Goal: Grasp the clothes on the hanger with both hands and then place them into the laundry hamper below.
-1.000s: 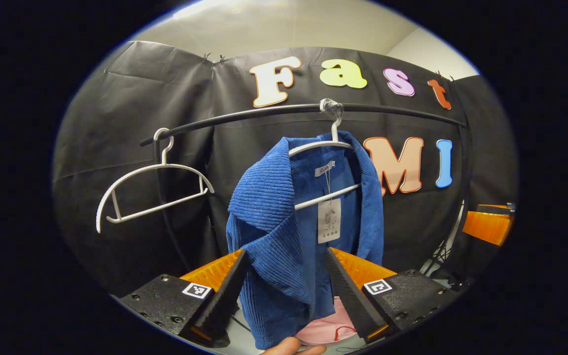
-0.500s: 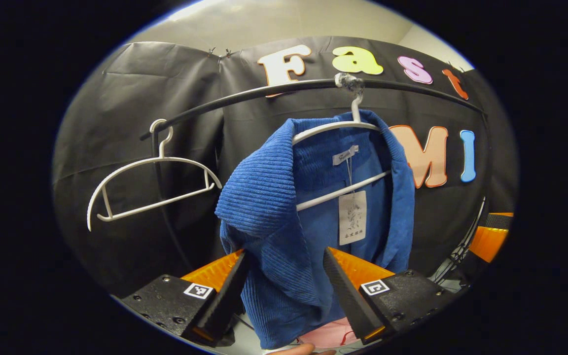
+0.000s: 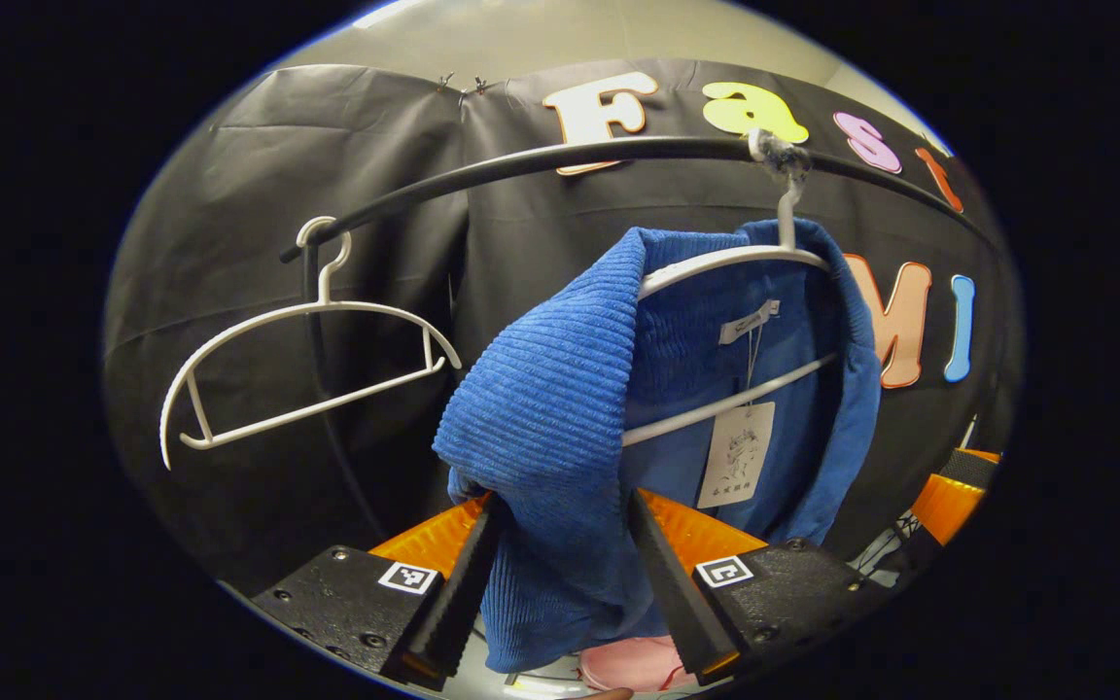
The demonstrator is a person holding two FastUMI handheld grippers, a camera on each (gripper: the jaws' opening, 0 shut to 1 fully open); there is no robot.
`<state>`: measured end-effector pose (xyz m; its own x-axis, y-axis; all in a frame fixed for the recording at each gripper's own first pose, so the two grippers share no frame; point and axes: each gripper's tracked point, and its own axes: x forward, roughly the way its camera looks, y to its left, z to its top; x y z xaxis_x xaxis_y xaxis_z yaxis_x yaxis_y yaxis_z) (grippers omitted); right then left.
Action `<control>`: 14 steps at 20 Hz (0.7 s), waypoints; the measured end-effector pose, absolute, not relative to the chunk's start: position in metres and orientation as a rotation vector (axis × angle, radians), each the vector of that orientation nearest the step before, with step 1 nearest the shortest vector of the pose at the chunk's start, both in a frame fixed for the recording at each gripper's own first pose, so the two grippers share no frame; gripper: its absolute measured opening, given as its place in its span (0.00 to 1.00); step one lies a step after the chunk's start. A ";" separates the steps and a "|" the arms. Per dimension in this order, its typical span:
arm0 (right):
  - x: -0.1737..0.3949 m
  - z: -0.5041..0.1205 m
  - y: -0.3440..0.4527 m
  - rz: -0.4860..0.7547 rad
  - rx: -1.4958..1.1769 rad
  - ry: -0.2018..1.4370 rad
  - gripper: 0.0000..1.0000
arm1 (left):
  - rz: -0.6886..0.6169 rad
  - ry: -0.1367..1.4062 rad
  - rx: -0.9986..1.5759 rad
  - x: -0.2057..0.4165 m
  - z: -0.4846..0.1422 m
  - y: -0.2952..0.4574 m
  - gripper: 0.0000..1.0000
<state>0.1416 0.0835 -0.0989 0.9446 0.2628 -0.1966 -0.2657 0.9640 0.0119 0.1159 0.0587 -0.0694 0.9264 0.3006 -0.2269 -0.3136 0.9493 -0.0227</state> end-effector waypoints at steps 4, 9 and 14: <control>0.175 -0.104 0.094 0.273 -0.007 0.181 1.00 | 0.265 0.182 -0.073 0.123 -0.067 0.063 0.70; 0.220 -0.116 0.094 0.232 0.005 0.177 0.98 | 0.124 0.222 -0.064 0.120 -0.077 0.055 0.31; 0.261 -0.113 0.079 0.167 -0.015 0.150 0.95 | -0.021 0.272 -0.120 0.105 -0.077 0.041 0.07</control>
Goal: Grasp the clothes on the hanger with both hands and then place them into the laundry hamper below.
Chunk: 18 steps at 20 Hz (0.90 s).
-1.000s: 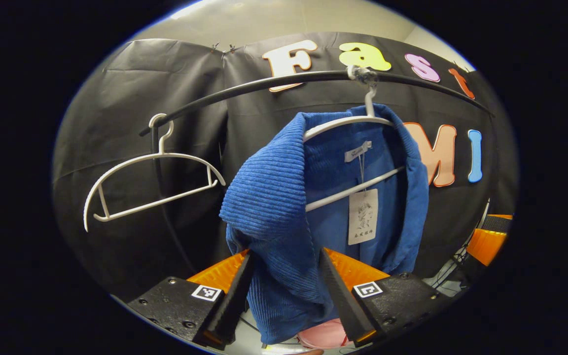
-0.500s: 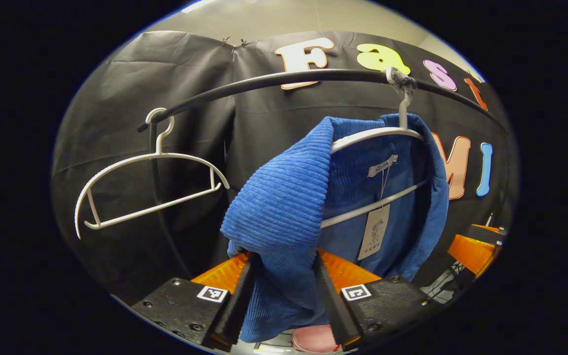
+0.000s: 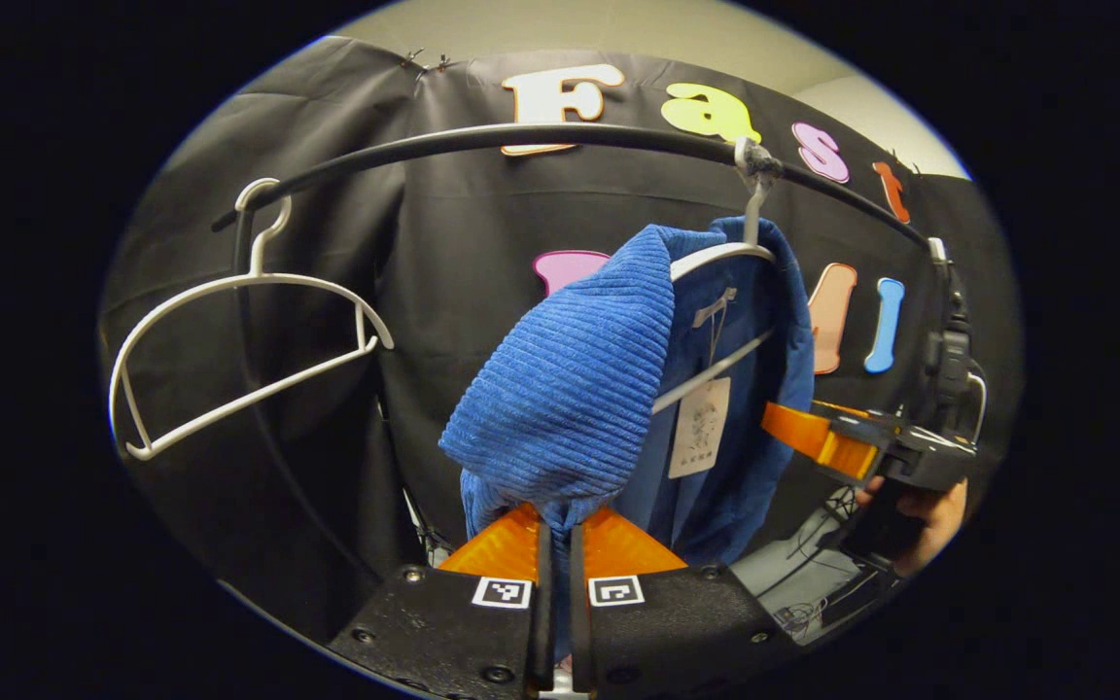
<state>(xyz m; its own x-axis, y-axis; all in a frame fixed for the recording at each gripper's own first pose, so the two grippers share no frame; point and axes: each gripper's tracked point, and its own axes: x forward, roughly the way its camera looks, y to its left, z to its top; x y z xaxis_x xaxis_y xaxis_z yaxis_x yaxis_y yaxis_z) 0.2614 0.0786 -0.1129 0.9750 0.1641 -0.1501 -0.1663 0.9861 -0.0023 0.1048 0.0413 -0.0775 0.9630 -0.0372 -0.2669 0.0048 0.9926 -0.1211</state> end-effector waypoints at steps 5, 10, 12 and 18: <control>0.300 -0.110 0.072 0.145 0.016 0.186 0.98 | -0.192 0.247 -0.090 0.075 -0.062 0.022 0.03; 0.276 -0.110 0.089 0.165 0.071 0.214 0.05 | -0.352 0.176 -0.091 0.026 -0.032 0.009 0.03; 0.259 -0.107 0.089 0.173 0.071 0.225 0.01 | -0.352 0.172 -0.117 0.016 -0.023 0.018 0.01; 0.224 -0.087 0.077 0.133 0.029 0.202 0.00 | -0.337 0.191 -0.184 -0.013 0.009 0.033 0.02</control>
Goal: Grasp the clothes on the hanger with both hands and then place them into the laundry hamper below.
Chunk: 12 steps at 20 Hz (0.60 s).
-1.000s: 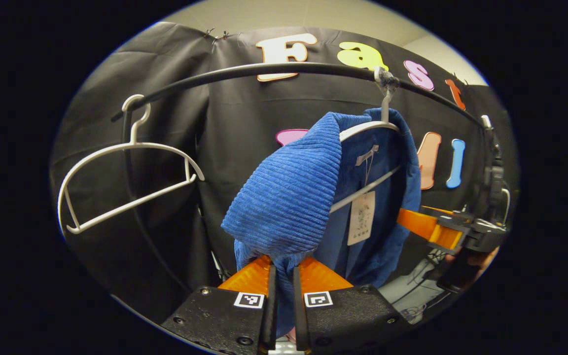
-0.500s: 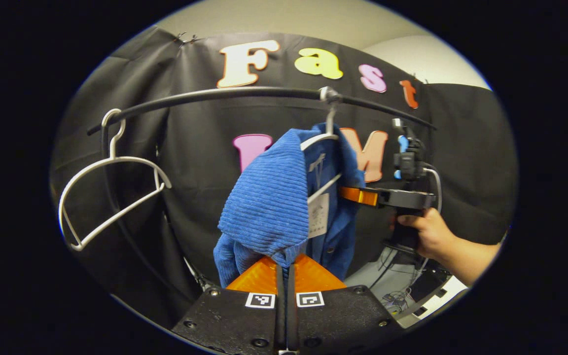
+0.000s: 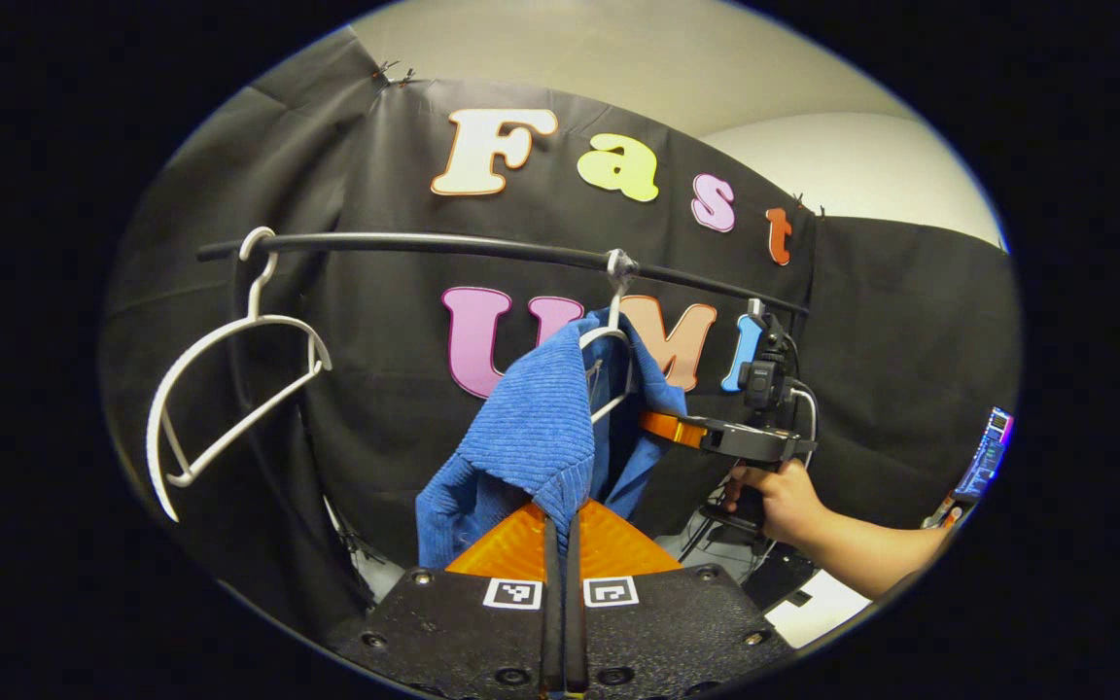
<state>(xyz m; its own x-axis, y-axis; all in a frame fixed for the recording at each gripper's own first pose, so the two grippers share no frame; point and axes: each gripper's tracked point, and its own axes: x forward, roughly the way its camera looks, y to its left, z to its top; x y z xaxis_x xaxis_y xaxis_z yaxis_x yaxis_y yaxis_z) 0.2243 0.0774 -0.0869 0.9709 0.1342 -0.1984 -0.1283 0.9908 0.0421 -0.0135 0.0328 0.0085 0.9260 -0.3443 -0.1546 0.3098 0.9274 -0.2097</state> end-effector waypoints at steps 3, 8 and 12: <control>0.224 -0.065 0.059 0.077 0.034 0.159 0.00 | -0.266 0.164 -0.080 -0.018 0.024 0.059 0.02; 0.229 -0.038 0.043 0.041 0.008 0.118 0.00 | -0.235 0.137 -0.043 -0.015 0.042 0.080 0.01; 0.236 -0.028 0.036 -0.001 0.017 0.082 0.01 | -0.207 0.108 0.000 0.003 0.055 0.107 0.01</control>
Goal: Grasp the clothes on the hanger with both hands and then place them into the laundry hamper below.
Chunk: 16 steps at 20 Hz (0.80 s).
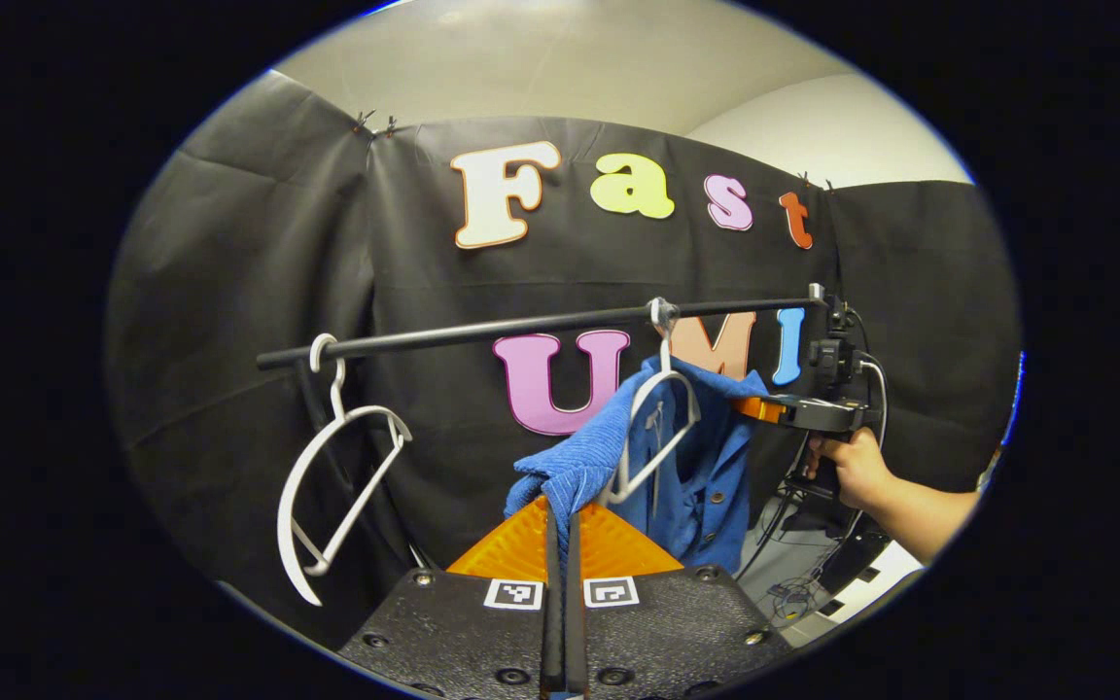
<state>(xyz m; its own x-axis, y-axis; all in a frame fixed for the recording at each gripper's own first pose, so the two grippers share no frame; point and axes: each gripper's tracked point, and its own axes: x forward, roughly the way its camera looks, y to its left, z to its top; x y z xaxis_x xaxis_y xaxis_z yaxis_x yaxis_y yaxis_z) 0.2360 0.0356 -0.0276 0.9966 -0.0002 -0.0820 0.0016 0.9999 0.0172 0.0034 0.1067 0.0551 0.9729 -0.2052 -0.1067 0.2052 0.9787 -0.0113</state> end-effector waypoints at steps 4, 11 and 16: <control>0.256 -0.032 0.028 -0.017 -0.006 0.088 0.01 | -0.201 0.128 0.018 0.033 0.051 0.124 0.00; 0.294 -0.026 0.014 -0.085 0.037 0.039 0.04 | -0.232 0.102 0.018 0.092 0.051 0.121 0.01; 0.316 -0.018 0.005 -0.140 0.089 -0.009 0.01 | -0.275 0.087 -0.010 0.124 0.049 0.108 0.03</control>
<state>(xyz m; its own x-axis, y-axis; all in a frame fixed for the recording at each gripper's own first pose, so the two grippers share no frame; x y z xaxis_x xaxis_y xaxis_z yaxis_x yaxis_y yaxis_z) 0.3165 0.0052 -0.0183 0.9901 -0.1401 0.0024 0.1393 0.9863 0.0887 0.1239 0.1078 0.0490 0.9586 -0.2720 -0.0842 0.2712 0.9623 -0.0214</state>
